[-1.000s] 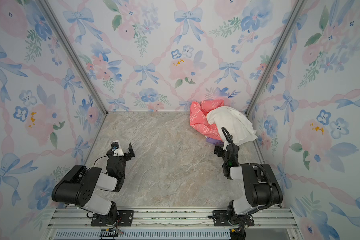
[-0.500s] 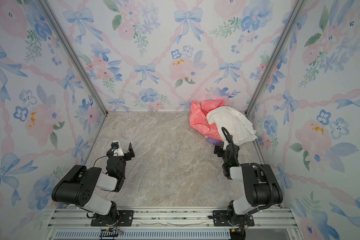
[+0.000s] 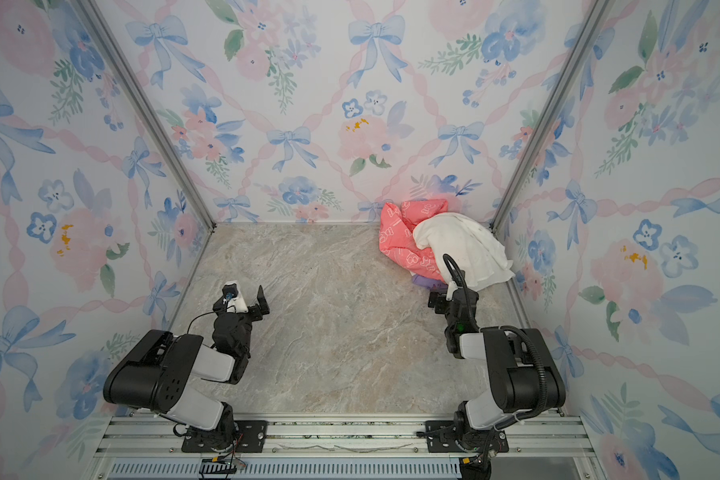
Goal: Pick out a specific cloth from the pile
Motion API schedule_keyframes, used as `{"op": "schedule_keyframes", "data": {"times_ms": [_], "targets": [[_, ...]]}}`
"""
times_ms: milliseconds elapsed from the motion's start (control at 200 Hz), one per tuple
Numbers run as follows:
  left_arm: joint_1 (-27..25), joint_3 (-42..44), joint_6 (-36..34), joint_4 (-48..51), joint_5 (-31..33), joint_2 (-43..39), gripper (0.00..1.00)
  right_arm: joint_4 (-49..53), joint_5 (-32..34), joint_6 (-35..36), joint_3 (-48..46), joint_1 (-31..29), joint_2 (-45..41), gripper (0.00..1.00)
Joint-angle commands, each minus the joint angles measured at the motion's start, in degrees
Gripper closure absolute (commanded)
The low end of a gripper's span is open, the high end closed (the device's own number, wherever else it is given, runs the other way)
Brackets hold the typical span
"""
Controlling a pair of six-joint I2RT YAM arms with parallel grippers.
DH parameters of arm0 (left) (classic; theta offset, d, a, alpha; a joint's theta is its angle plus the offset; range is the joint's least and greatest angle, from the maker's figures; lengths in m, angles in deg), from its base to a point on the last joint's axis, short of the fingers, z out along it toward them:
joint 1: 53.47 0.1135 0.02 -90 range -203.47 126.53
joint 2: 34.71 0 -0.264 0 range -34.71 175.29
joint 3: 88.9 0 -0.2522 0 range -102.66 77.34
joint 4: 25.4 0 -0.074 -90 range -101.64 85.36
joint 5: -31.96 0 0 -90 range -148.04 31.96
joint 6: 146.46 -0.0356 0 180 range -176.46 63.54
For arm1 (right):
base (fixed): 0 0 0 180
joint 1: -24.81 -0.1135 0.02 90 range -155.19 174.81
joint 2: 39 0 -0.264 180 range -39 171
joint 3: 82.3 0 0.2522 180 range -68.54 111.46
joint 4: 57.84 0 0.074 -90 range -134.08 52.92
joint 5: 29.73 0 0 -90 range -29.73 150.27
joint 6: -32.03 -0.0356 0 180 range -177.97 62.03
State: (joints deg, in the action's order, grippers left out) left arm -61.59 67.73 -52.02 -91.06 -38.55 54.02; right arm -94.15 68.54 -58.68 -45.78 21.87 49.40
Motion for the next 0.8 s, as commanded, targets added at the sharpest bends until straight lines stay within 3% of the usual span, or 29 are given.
{"op": "schedule_keyframes", "data": {"times_ms": [0, 145, 330, 465, 655, 725, 795], "targets": [[-0.20, -1.29, -0.99, 1.30, 1.25, -0.48, 0.02, -0.42, 2.63, 1.33, -0.24, -1.63, -1.70, 0.03], [-1.73, -5.36, -0.66, 13.55, 9.08, -6.62, 0.02, 5.61, 3.81, 2.51, 0.41, -2.89, -7.51, 0.03], [-2.15, -5.77, -0.47, 20.48, 8.43, -15.14, 0.02, 10.94, 6.05, 2.86, -0.18, -4.57, -18.76, 0.03], [-2.13, -7.10, -0.50, 25.96, 6.84, -20.10, 0.02, 23.08, 9.93, 1.42, 4.40, -5.37, -26.80, 0.03], [-1.50, -9.81, 6.45, 32.75, 9.88, -23.19, 0.02, 27.69, 14.39, 3.95, 5.29, -6.07, -38.53, 0.03], [-1.30, -10.06, 6.38, 33.56, 7.75, -24.04, 0.02, 36.48, 16.29, -0.28, 8.50, -4.89, -41.19, 0.03], [-1.40, -10.51, 6.05, 34.67, 5.30, -24.30, 0.02, 52.87, 23.43, -11.76, 13.59, -3.22, -42.34, 0.03]]}}
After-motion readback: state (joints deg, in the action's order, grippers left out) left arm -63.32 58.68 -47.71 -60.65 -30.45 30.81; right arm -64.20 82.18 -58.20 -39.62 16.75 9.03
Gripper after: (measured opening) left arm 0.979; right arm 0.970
